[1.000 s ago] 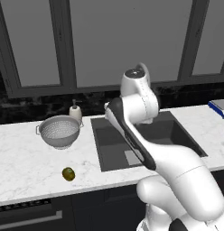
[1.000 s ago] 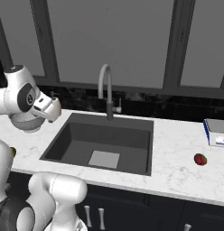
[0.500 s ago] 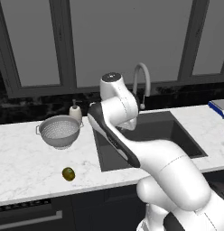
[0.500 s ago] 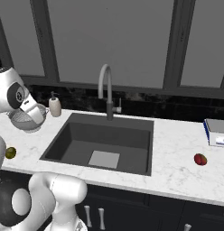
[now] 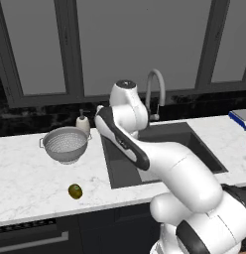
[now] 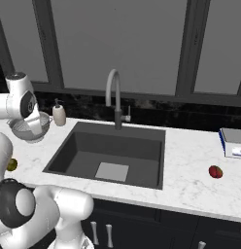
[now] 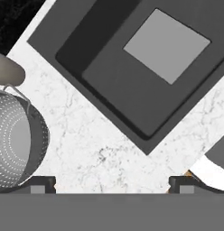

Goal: Put the colander in the sink, put the mango, kiwi in the colander, and turn on the sink faucet and pour water over the colander.

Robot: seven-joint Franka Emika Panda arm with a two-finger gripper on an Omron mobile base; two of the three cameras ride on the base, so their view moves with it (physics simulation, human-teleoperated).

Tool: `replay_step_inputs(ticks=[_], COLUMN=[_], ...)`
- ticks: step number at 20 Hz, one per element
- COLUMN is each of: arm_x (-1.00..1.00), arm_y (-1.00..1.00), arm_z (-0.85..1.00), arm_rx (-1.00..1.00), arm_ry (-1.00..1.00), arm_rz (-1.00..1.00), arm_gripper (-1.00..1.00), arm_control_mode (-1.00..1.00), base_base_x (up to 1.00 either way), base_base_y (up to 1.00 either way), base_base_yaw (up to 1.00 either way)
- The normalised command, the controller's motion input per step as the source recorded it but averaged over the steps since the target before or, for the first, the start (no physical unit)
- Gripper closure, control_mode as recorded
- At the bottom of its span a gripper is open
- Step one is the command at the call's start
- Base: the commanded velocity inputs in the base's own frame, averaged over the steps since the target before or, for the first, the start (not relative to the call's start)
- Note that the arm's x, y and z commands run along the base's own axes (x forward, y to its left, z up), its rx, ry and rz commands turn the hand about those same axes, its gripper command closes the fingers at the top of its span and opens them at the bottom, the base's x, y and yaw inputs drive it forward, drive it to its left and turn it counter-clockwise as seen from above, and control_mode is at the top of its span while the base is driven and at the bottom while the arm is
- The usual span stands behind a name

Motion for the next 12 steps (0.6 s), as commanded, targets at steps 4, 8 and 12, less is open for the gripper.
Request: replay_step_inputs(ticks=[4,8,12], arm_x=[0.71,0.71,0.48], arm_y=[0.61,0.66,0.48], arm_z=[-0.19,-0.27,-0.33], arm_rx=[0.18,0.00,0.00], arm_ry=[0.17,0.31,0.27], arm_rz=[-0.10,0.01,0.10], arm_gripper=[-1.00,-1.00,-1.00], arm_control_mode=[-1.00,-1.00,-1.00], base_base_x=[0.00,0.00,0.00], base_base_y=[0.00,0.00,0.00], base_base_yaw=[0.00,0.00,0.00])
